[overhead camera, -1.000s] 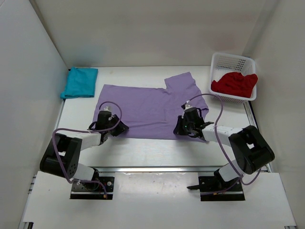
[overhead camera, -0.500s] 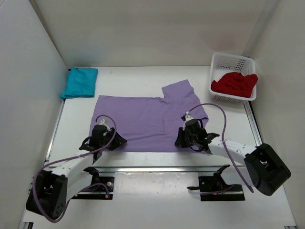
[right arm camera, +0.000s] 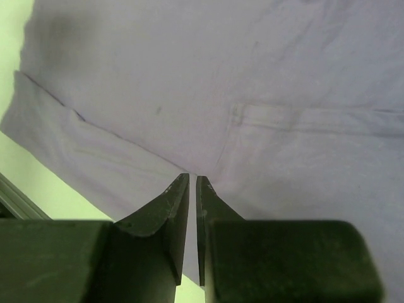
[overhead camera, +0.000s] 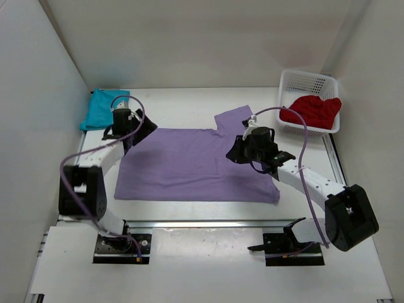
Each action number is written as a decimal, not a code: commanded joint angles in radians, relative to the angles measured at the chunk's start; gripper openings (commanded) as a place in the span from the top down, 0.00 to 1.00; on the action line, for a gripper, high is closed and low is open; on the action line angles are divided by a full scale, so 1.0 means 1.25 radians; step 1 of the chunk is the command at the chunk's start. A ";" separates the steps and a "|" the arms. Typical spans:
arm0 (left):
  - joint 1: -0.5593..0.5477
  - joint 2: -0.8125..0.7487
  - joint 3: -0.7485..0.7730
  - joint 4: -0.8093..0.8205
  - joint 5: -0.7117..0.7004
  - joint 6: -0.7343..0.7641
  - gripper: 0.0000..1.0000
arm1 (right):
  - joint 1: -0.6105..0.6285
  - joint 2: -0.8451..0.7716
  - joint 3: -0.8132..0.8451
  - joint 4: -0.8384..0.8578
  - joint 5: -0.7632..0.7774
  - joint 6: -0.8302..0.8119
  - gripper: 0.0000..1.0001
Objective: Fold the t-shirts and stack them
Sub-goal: Fold the flattened tshirt in 1/3 of the way, then grap the side of the flattened tshirt furthest away from the robot with both arms
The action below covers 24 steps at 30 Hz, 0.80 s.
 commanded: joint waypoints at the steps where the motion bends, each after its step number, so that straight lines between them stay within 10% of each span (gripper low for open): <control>1: 0.046 0.128 0.104 -0.042 -0.017 0.058 0.23 | 0.002 0.022 -0.014 0.048 -0.023 -0.022 0.91; 2: 0.063 0.151 0.125 -0.051 -0.036 0.060 0.51 | 0.002 0.023 -0.020 0.045 -0.022 -0.024 0.91; 5: 0.068 0.256 0.263 -0.125 -0.149 0.112 0.60 | -0.014 0.031 -0.043 0.074 -0.051 -0.022 0.91; 24: 0.103 0.539 0.599 -0.322 -0.247 0.214 0.44 | -0.034 0.073 -0.068 0.135 -0.107 -0.018 0.92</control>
